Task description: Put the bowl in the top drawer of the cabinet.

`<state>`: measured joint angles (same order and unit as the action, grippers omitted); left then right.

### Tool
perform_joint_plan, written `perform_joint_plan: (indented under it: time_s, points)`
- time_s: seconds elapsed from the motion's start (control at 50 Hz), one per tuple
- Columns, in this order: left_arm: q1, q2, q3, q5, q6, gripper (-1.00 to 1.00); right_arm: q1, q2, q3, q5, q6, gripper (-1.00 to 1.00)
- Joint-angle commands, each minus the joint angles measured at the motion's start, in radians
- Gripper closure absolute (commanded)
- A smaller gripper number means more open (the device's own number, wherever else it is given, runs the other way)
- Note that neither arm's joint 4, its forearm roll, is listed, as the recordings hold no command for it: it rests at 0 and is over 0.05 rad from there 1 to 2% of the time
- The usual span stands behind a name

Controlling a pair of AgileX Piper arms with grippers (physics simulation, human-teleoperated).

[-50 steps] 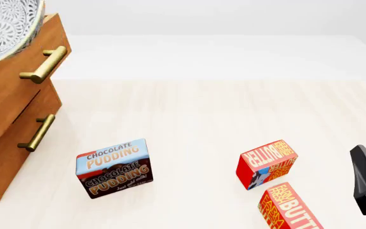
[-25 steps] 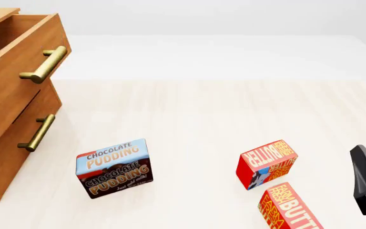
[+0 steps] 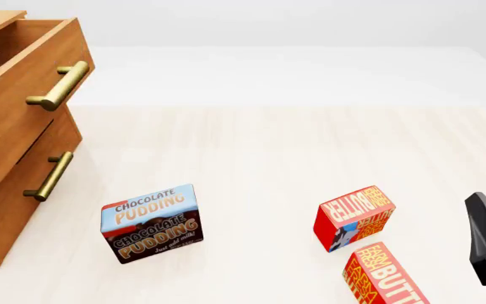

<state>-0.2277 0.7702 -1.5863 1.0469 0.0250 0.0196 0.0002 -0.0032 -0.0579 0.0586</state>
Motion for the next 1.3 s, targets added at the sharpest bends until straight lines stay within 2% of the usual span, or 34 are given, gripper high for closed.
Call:
perform_joint_plan:
  time_s: [0.02,0.12,0.36,0.52,0.74,0.8,0.9,0.94,0.96,0.98,1.0,1.02,1.04,1.06,1.14,1.16,1.22,1.24,1.28,1.3]
  points:
    - [0.026,-0.014,-0.007,-0.050,-0.093,1.00,-0.001,0.000,0.000,-0.001,0.002,-1.00]
    - [0.067,-0.043,0.048,-0.107,-0.157,1.00,0.000,0.000,0.000,-0.002,0.002,-1.00]
    - [0.110,-0.076,0.106,-0.155,-0.227,1.00,0.003,0.000,0.000,-0.001,0.001,-1.00]
    - [0.199,-0.104,0.171,-0.228,-0.343,1.00,0.001,0.000,0.000,-0.002,0.001,-1.00]
    - [0.259,-0.128,0.253,-0.287,-0.422,1.00,0.002,0.000,0.000,-0.002,0.001,-1.00]
    - [0.291,-0.125,0.263,-0.297,-0.427,1.00,0.001,0.000,0.000,-0.002,0.001,-1.00]
    - [0.364,-0.121,0.280,-0.315,-0.479,1.00,0.000,0.000,0.000,-0.002,0.002,-1.00]
    - [0.366,-0.119,0.268,-0.310,-0.491,1.00,0.000,0.000,0.000,-0.003,0.002,-1.00]
    - [0.411,-0.118,0.279,-0.325,-0.537,1.00,0.000,0.000,0.000,-0.003,0.002,-1.00]
    - [0.412,-0.116,0.273,-0.323,-0.530,1.00,0.000,0.000,0.000,-0.003,0.002,-1.00]
    - [0.417,-0.125,0.284,-0.334,-0.569,1.00,0.000,0.000,0.000,-0.003,0.002,-1.00]
    - [0.450,-0.121,0.282,-0.339,-0.576,1.00,0.000,0.000,0.000,-0.003,0.002,-1.00]
    - [0.460,-0.119,0.275,-0.340,-0.569,1.00,0.001,0.000,0.000,-0.003,0.002,-1.00]
    - [0.458,-0.128,0.292,-0.351,-0.610,1.00,0.000,0.000,0.000,-0.004,0.002,-1.00]
    - [0.492,-0.141,0.330,-0.375,-0.664,1.00,0.000,0.000,0.000,-0.004,0.002,-1.00]
    - [0.517,-0.150,0.357,-0.393,-0.707,1.00,0.000,0.000,0.000,-0.004,0.002,-1.00]
    - [0.536,-0.160,0.386,-0.412,-0.742,1.00,0.000,0.000,0.000,-0.005,0.003,-1.00]
    - [0.521,-0.173,0.410,-0.423,-0.773,1.00,0.000,0.000,0.000,-0.005,0.002,-1.00]
    - [0.509,-0.202,0.493,-0.455,-0.881,1.00,0.000,0.000,0.000,-0.005,0.003,-1.00]
    - [0.535,-0.190,0.471,-0.457,-0.833,1.00,0.000,0.000,0.000,-0.006,0.003,-1.00]
